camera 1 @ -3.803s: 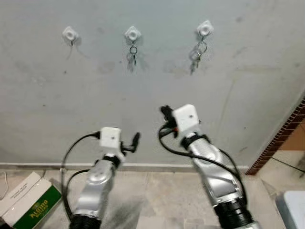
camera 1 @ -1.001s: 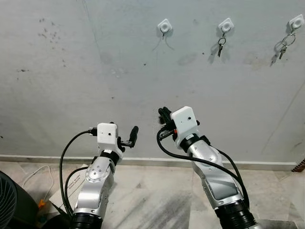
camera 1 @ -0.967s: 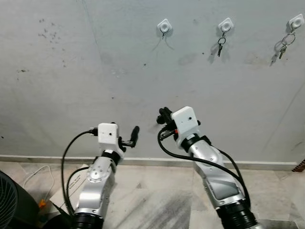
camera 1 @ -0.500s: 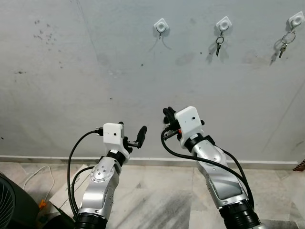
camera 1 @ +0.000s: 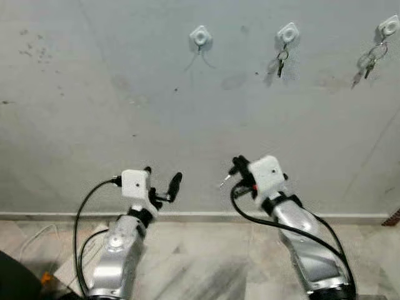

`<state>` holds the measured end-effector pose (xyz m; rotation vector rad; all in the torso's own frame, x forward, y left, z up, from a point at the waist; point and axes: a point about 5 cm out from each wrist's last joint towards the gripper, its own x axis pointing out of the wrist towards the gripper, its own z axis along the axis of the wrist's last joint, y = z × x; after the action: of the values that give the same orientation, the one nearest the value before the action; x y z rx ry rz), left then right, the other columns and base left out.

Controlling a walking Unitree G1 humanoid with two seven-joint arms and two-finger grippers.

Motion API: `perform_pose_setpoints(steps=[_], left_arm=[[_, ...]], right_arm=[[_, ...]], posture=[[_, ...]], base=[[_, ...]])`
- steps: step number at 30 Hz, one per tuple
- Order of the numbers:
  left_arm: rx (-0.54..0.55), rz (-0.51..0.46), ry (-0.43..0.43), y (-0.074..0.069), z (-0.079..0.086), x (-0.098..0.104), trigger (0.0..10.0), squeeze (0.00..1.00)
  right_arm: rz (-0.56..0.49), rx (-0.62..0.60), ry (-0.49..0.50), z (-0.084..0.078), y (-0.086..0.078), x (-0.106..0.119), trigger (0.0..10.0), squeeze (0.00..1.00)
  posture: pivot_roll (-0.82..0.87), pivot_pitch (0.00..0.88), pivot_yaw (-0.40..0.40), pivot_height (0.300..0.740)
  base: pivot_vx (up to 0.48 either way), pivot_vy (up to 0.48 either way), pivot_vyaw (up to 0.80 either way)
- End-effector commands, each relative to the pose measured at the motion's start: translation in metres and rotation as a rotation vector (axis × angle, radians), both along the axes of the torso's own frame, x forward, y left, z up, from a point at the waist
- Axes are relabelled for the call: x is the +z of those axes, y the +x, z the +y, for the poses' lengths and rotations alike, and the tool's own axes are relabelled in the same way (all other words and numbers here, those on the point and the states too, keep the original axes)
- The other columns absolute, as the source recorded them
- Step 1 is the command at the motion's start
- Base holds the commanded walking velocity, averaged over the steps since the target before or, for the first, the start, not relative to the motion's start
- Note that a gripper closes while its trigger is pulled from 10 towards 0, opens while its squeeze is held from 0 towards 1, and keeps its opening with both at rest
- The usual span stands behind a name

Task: Hang keys on a hook

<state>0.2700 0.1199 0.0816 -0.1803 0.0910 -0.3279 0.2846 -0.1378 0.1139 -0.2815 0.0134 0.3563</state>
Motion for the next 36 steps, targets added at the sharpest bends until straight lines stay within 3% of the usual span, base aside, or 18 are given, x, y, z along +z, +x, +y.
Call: perform_pose_setpoints(steps=[1, 9, 29, 36], left_arm=[[0.027, -0.010, 0.016, 0.000, 0.014, 0.004, 10.0, 0.00], [0.024, 0.003, 0.019, -0.008, 0.015, 0.003, 10.0, 0.00], [0.029, 0.025, 0.014, -0.010, 0.014, 0.002, 10.0, 0.00], [0.056, 0.023, 0.022, -0.009, 0.013, 0.003, 10.0, 0.00]], right_arm=[[-0.029, 0.022, 0.022, 0.007, -0.002, 0.008, 10.0, 0.00], [-0.013, 0.002, 0.002, -0.004, -0.008, 0.004, 10.0, 0.00], [-0.004, 0.022, -0.003, 0.002, -0.007, 0.005, 10.0, 0.00], [0.005, 0.029, -0.003, 0.003, -0.009, 0.004, 10.0, 0.00]], posture=[[-0.05, 0.000, 0.088, 0.740], [-0.05, 0.000, 0.088, 0.740], [-0.05, 0.000, 0.084, 0.740], [-0.05, 0.000, 0.088, 0.740]], base=[[0.292, 0.000, 0.00], [0.295, 0.000, 0.00], [0.309, 0.000, 0.00], [0.000, 0.000, 0.00]])
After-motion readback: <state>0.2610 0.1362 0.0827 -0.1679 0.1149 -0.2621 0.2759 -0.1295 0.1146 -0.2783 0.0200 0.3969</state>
